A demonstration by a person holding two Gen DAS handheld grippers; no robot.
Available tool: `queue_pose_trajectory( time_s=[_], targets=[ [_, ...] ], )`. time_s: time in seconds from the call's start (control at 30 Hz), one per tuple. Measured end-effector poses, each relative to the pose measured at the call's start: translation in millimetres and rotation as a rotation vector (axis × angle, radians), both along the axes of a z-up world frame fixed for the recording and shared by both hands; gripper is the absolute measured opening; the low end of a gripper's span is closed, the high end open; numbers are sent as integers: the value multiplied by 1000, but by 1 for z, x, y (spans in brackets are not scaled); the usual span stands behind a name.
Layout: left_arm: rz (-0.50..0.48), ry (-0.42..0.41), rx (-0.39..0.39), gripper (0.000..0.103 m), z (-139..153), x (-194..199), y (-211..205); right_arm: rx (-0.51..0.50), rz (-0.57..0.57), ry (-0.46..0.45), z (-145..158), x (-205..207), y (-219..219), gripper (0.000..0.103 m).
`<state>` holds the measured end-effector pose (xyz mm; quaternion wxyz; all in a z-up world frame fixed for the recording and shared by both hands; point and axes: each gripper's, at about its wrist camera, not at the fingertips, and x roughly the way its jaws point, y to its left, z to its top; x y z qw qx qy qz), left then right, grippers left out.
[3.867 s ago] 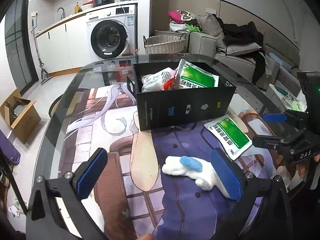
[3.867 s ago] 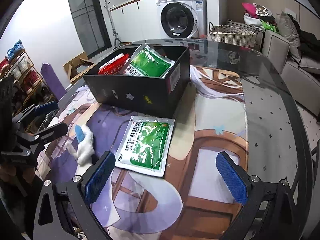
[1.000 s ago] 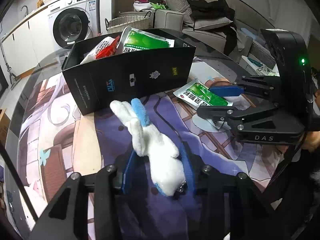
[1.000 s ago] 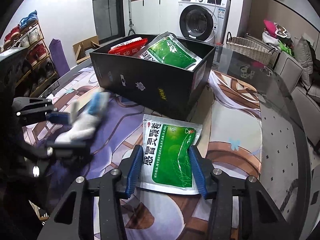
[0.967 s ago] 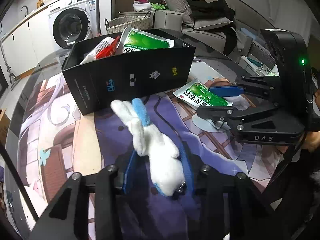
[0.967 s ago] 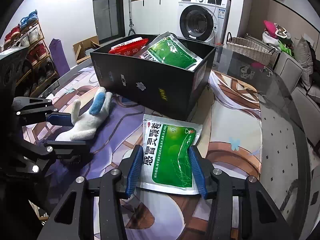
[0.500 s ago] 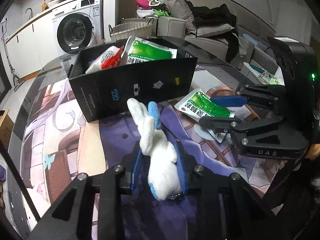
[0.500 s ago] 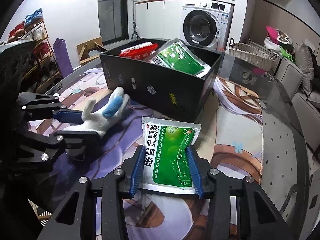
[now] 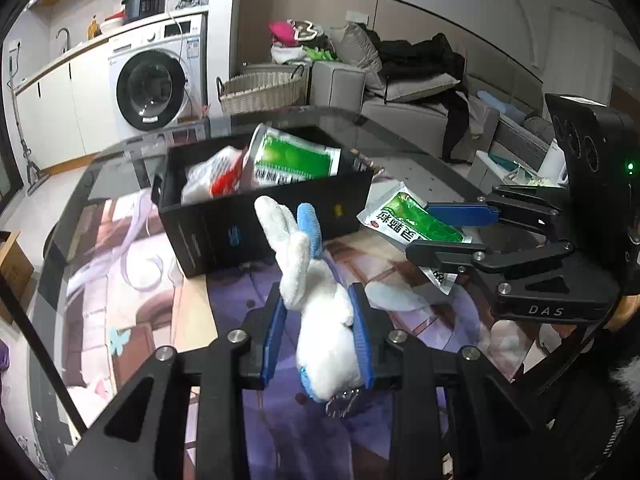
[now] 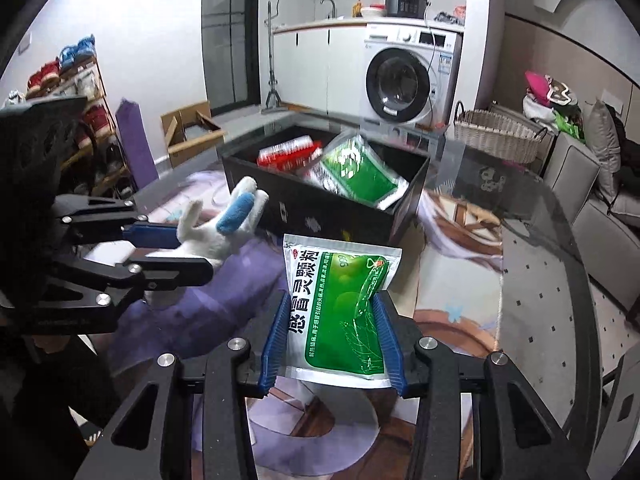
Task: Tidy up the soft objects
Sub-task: 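Lift the green packet with the right tool while the left carries the glove over the box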
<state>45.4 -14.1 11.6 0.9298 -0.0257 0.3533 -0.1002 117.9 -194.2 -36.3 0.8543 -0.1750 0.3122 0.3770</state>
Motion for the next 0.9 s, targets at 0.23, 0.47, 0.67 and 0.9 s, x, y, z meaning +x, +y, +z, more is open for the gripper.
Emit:
queue_pose_trajectory(
  time_s=[0.23, 0.47, 0.67, 0.9],
  targets=[
    [9, -66, -16, 30, 23, 2, 1, 67, -12, -55, 28, -8, -9, 43],
    [31, -124, -29, 30, 43, 12, 6, 120, -40, -87, 45, -8, -17, 43],
    [64, -173, -28, 30, 58, 24, 16, 162, -68, -103, 59, 2, -17, 43],
    [85, -204, -41, 30, 70, 39, 28, 186, -73, -116, 68, 17, -4, 43]
  ],
)
